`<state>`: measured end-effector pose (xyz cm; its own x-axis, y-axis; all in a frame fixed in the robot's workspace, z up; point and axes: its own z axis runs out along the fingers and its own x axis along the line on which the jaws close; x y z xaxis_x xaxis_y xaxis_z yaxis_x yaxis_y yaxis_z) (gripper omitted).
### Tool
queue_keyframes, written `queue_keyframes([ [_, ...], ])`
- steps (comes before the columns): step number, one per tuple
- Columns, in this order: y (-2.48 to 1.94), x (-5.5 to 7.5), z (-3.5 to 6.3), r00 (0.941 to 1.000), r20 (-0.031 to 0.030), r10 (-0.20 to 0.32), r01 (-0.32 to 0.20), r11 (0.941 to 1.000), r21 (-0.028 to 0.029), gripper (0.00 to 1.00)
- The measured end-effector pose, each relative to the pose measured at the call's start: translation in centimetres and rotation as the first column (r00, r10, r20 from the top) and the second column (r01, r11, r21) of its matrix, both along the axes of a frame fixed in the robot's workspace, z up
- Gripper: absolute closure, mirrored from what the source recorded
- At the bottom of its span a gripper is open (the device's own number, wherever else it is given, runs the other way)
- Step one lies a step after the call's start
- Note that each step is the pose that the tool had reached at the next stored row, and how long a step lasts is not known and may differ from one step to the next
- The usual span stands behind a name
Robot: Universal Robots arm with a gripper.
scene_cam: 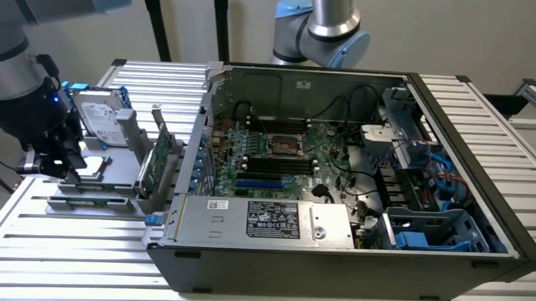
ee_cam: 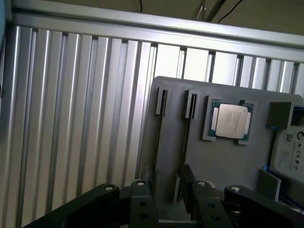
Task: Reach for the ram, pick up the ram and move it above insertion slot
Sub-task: 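Pick up the ram and move it above insertion slot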
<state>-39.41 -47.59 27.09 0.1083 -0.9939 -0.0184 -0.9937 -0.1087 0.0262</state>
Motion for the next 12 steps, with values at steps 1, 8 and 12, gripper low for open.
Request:
queue_keyframes([
  [1,0.0,0.0,-0.18,1.0,0.0,-0.005,0.005,1.0,0.0001,0.63],
  [8,0.0,0.0,-1.46,0.9991,0.0001,-0.043,0.043,0.9991,0.0001,0.63],
  [12,-0.03,0.0,-2.19,0.9984,0.0,-0.057,0.057,0.9984,0.0,0.63],
])
